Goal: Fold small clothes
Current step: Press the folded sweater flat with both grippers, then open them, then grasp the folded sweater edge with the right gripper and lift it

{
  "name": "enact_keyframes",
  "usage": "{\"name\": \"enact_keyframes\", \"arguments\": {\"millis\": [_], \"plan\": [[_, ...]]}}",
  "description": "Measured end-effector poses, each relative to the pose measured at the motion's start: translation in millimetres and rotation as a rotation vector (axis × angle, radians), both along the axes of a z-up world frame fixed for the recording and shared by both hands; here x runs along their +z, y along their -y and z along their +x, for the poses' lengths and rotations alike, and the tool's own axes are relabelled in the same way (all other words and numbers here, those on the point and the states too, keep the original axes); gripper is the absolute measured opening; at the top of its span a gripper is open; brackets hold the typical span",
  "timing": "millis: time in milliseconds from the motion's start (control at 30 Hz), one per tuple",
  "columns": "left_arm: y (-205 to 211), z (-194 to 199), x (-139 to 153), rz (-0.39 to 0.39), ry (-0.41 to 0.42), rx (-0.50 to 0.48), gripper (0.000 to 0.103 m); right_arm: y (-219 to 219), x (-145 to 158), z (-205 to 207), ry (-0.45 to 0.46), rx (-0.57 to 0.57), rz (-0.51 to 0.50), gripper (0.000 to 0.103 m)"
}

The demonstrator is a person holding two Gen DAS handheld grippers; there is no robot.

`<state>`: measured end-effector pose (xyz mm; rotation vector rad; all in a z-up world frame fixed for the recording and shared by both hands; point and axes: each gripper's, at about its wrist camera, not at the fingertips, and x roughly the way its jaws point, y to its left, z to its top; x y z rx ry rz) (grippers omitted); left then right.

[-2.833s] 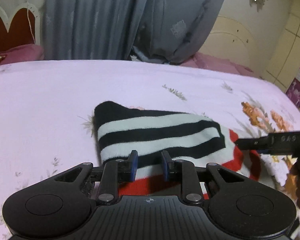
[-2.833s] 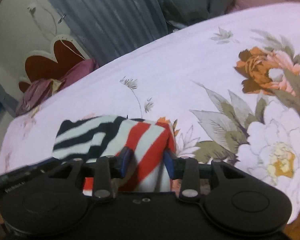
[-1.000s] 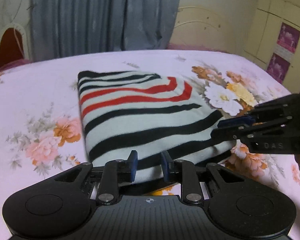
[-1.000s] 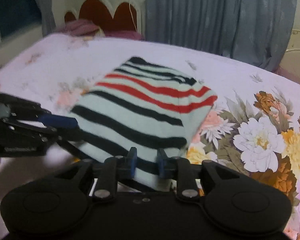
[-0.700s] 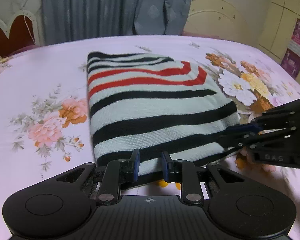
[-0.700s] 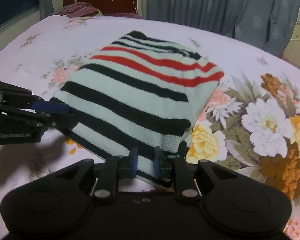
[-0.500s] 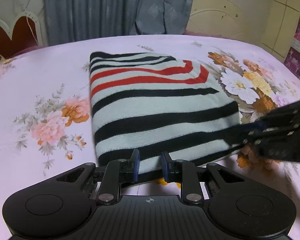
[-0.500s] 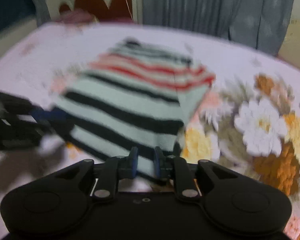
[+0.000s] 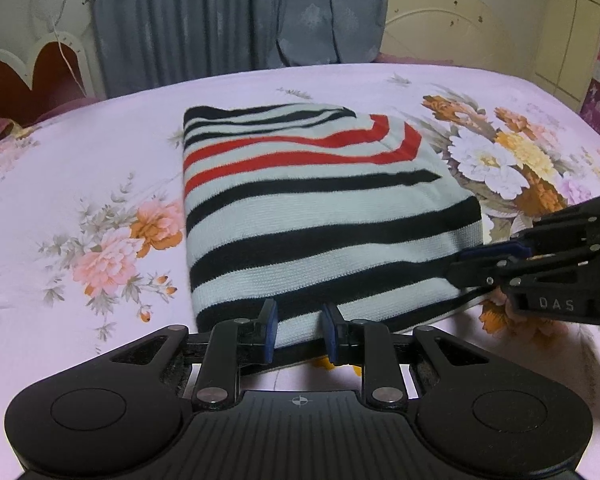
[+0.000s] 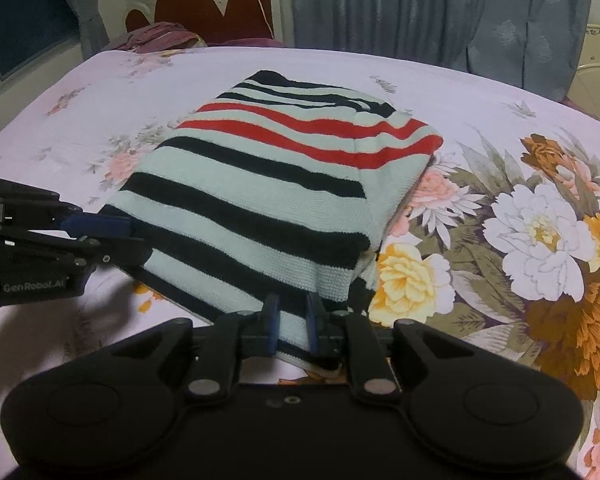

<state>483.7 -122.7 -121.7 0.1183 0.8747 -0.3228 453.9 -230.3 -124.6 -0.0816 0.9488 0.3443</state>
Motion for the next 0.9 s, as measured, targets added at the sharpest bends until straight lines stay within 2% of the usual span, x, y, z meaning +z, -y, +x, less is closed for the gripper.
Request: {"name": "enact_keyframes", "arguments": {"millis": [33,100,133,167,233,333,367,433,500,567,633,667,700,800,900], "plan": [[-0.5,-2.1,5.7,-0.007,0.013,0.007,0.027,2.2,2.0,-0.3,-0.002,0.004,0.012,0.015],[-2.7,-7.0,18.3,-0.010,0.073,0.027,0.080,10.1,15.0,-4.7,0.029,-0.007,0.055,0.020],[-4.2,-9.5,25.0,-0.016,0.127,0.031,0.082,15.5,22.3,-7.2,0.061,-0.019,0.083,0.021],[-5.1,-8.9,29.4,-0.027,0.160,0.025,0.082,21.4,30.6,-8.6,0.100,-0.045,0.109,0.021],[-2.2,4.4,33.8,-0.047,0.149,0.024,0.082,28.4,37.9,-2.8,0.150,-0.084,0.126,0.021],[6.7,25.3,33.2,-0.068,0.152,0.022,0.076,30.7,36.5,17.7,0.162,-0.116,0.123,0.015],[9.8,34.5,27.9,-0.065,0.126,0.025,0.073,29.8,32.8,24.8,0.152,-0.110,0.121,0.011],[17.9,52.6,5.7,-0.015,-0.001,0.027,0.071,23.2,15.0,36.9,0.082,-0.097,0.062,0.006],[29.0,50.6,-2.0,0.071,0.019,-0.023,0.072,19.8,3.6,41.6,0.065,-0.077,0.035,0.003],[32.2,47.3,4.6,0.090,0.026,-0.042,0.072,19.6,8.2,43.0,0.059,-0.060,0.023,0.003],[24.8,43.7,15.9,0.067,0.071,-0.031,0.073,30.7,18.2,40.7,0.091,-0.080,0.077,0.017],[16.2,44.3,20.1,0.047,0.090,-0.006,0.080,41.0,23.5,38.2,0.112,-0.118,0.120,0.035],[7.3,47.8,22.4,0.030,0.093,0.015,0.086,50.8,25.7,37.8,0.114,-0.151,0.167,0.047],[-17.5,67.2,22.5,-0.034,0.066,0.081,0.086,81.2,14.9,48.8,0.051,-0.231,0.312,0.049],[-41.7,89.1,13.5,-0.175,-0.010,0.116,0.086,103.5,-5.7,64.2,-0.055,-0.280,0.488,0.049]]}}
